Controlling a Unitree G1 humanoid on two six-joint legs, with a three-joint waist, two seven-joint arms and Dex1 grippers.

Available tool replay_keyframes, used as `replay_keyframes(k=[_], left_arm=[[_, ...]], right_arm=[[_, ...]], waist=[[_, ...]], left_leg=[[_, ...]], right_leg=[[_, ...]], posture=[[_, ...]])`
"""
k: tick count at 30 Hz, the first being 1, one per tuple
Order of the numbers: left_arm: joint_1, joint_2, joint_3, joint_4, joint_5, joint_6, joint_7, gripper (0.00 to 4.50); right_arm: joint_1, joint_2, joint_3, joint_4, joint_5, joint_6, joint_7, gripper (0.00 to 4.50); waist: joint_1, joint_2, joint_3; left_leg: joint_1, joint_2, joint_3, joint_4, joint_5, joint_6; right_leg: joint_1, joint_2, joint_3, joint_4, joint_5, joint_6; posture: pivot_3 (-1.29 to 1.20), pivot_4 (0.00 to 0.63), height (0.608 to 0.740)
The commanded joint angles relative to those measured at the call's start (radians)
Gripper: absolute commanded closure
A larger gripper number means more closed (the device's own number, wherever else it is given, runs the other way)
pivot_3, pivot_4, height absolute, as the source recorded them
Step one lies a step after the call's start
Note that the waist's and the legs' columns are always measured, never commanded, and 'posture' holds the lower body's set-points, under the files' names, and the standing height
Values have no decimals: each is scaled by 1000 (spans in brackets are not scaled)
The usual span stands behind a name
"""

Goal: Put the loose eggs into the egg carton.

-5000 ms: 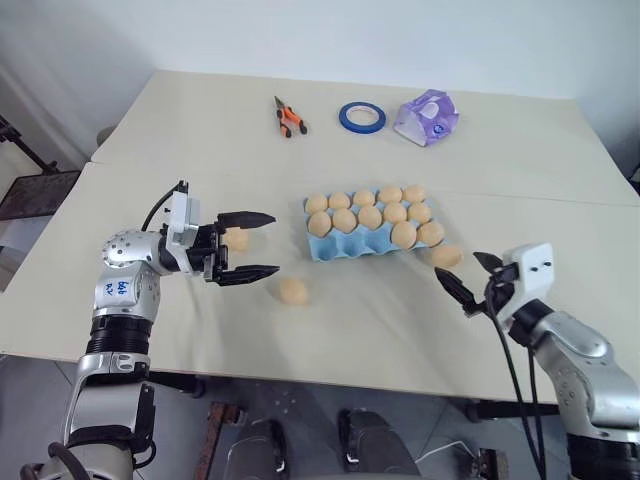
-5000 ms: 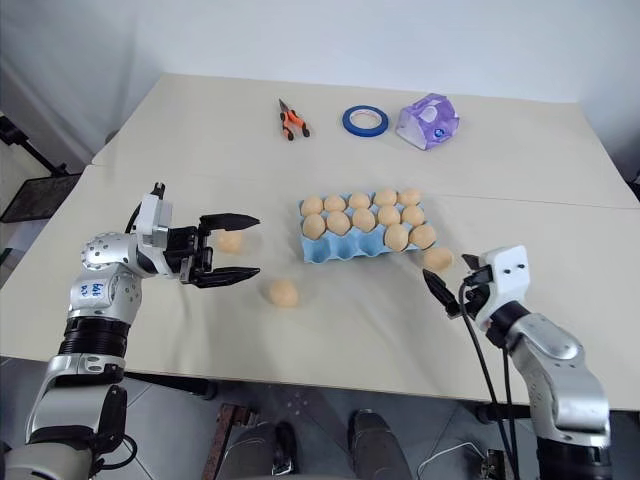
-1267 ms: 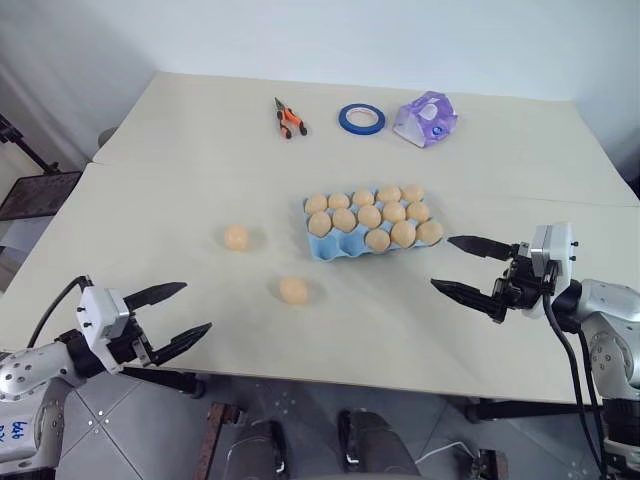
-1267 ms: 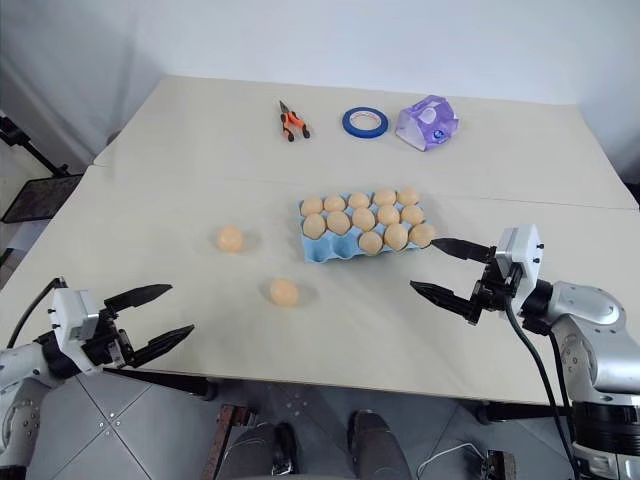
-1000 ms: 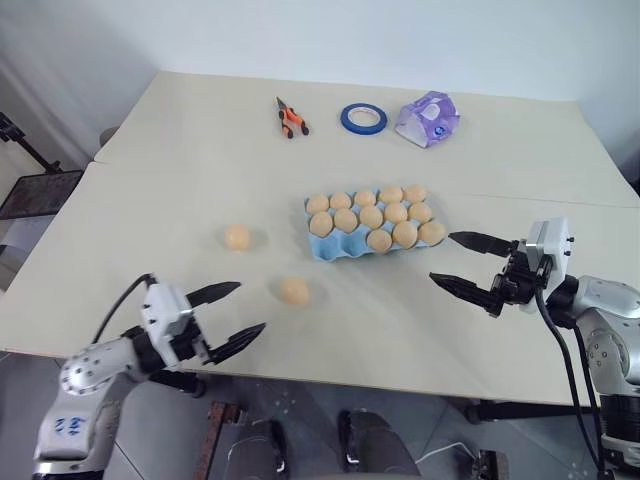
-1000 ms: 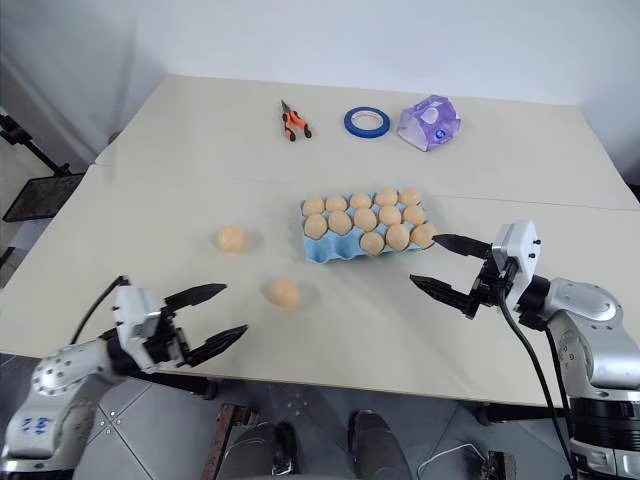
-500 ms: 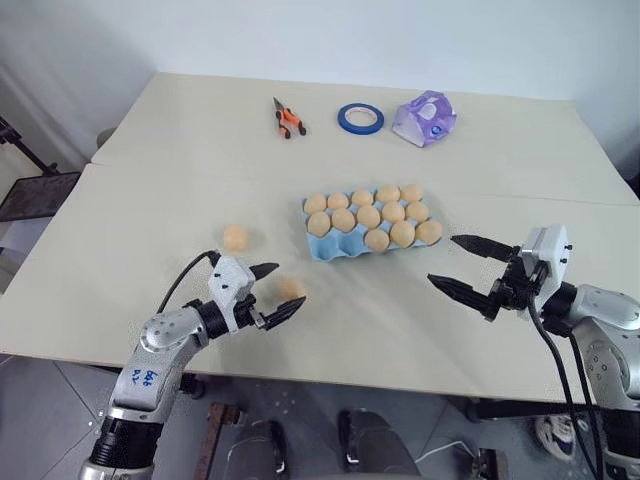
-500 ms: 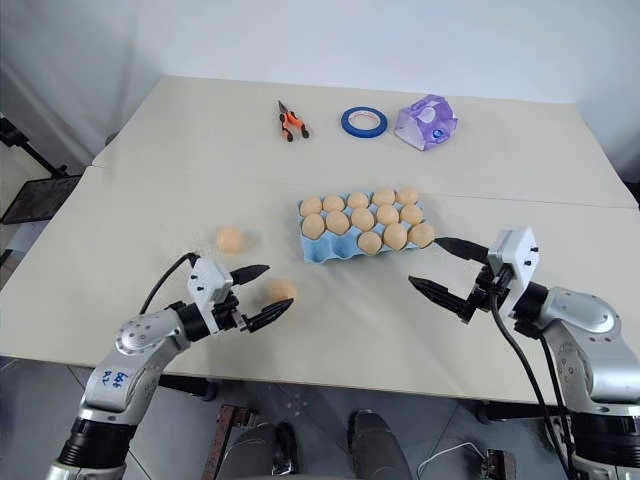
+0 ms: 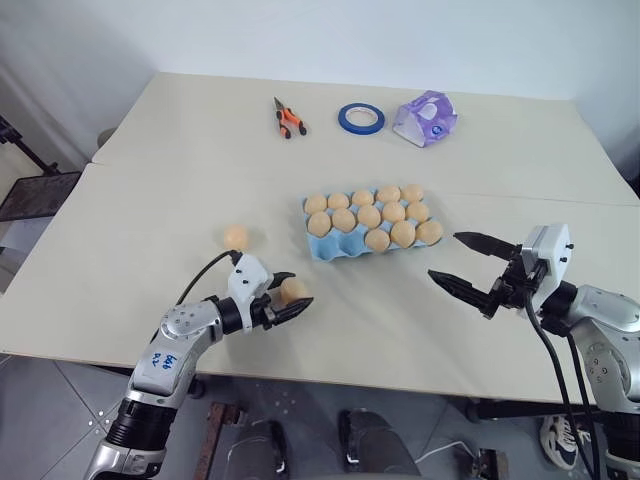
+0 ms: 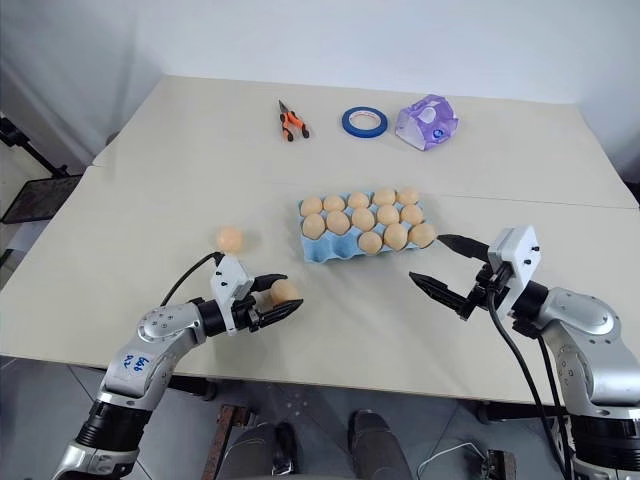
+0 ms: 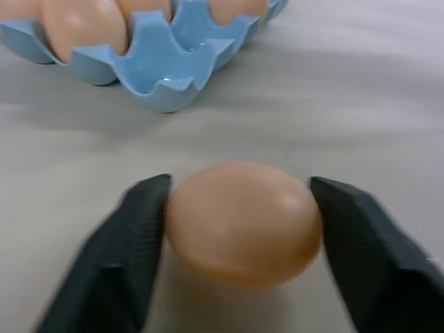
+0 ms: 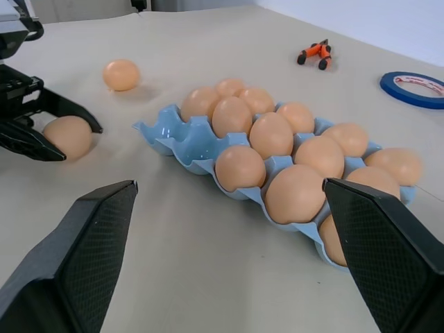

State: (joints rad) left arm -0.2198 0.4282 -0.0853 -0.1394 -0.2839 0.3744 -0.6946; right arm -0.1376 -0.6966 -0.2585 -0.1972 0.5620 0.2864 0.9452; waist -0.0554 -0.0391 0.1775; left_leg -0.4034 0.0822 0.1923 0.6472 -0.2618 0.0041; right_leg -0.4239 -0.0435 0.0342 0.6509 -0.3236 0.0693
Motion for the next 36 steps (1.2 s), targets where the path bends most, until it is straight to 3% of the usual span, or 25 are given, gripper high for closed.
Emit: replay_keyframes(k=[1, 7, 13, 17, 20, 29, 36], left_arm=[[-14, -7, 8, -8, -14, 2, -6, 2121], [-24, -21, 5, -14, -14, -27, -8, 2161], [-128, -153, -42, -12, 11, -112, 34, 2161], [-296, -289, -67, 209, 136, -209, 198, 2161], [-384, -340, -76, 348, 184, -274, 240, 2161], [-522, -401, -89, 625, 223, -421, 216, 2161], [-528, -400, -80, 614, 206, -436, 191, 28]], right_arm=[[0, 1, -23, -32, 15, -4, -9, 0], [6, -2, -29, -35, 13, -8, -17, 0], [18, -10, -43, -38, 10, -10, -26, 0], [33, -3, -49, -53, 14, -9, -37, 0], [44, 0, -53, -59, 13, -2, -51, 0], [73, 10, -67, -75, 15, -20, -69, 0], [98, 12, -79, -79, 16, -29, -78, 0]], waist=[[0, 0, 0], [1, 0, 0], [12, 0, 0], [24, 0, 0], [23, 0, 0], [28, 0, 0], [27, 0, 0]], left_leg=[[0, 0, 0, 0, 0, 0], [0, 0, 0, 0, 0, 0], [0, -1, 0, 1, 0, 1], [0, -2, -1, 3, 1, 3], [0, -3, -2, 4, 1, 11], [-1, -1, -2, 1, 1, 8], [-1, -2, -2, 1, 0, 8]], right_leg=[[0, 0, 0, 0, 0, 0], [0, 0, 0, 0, 0, 0], [0, 0, 0, 0, 1, 1], [3, 0, 1, -2, 2, 4], [5, 0, 0, -6, 4, 5], [6, 1, -2, -10, 3, 5], [6, 1, -2, -11, 3, 5]], posture=[[0, 150, 740], [0, 150, 740], [0, 150, 740], [0, 150, 740], [0, 150, 740], [0, 150, 740], [0, 150, 740]])
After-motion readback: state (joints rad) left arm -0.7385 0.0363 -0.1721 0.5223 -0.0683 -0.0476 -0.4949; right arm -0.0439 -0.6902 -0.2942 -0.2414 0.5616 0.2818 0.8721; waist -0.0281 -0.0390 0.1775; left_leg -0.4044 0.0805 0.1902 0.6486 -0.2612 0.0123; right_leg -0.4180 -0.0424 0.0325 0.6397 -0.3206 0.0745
